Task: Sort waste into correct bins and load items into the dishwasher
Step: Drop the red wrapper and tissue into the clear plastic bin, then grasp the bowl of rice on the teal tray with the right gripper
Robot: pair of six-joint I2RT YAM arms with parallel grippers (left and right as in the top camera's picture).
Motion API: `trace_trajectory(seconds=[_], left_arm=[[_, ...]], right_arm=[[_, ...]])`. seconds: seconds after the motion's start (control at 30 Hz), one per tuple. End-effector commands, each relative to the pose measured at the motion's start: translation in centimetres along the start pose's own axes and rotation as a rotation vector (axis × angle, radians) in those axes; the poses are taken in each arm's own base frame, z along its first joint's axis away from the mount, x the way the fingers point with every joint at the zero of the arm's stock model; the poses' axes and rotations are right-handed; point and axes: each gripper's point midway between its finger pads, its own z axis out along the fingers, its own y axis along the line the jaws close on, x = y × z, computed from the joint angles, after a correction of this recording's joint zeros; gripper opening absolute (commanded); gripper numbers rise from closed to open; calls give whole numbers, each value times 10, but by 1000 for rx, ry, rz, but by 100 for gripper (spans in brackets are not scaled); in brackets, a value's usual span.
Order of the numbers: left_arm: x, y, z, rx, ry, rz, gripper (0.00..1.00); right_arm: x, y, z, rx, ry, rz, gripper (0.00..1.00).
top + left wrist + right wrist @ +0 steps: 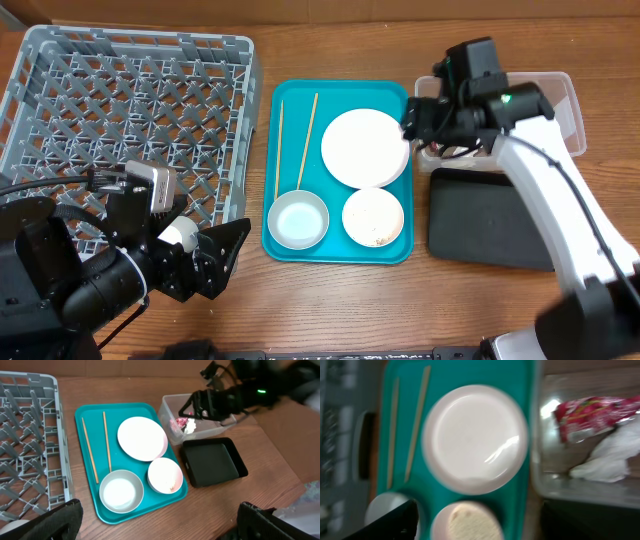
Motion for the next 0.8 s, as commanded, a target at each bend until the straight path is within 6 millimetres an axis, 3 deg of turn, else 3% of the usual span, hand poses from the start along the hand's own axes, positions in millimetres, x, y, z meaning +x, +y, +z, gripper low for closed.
trace_trajectory(seconds=[0.0,0.1,0.2,0.3,0.43,0.67,0.77], left_arm=[[-3,-6,-3,18,-10,28,100],[-3,-6,-3,18,-10,28,100],[-3,-6,-3,18,-10,29,100],[-3,-6,-3,18,-10,28,100],[-3,-6,-3,18,-10,29,100],[-3,-6,-3,18,-10,28,100],[-3,-6,-3,18,-10,28,100]], right_arm=[[33,56,-37,-67,-2,-83,79],[70,71,-26,-30,96,-79,75],[113,82,0,-5,202,-80,67],[142,76,32,54,240,-40,50],[154,73,62,49,230,47,40],[152,89,103,-19,219,175,39],[160,84,120,18,250,207,39]])
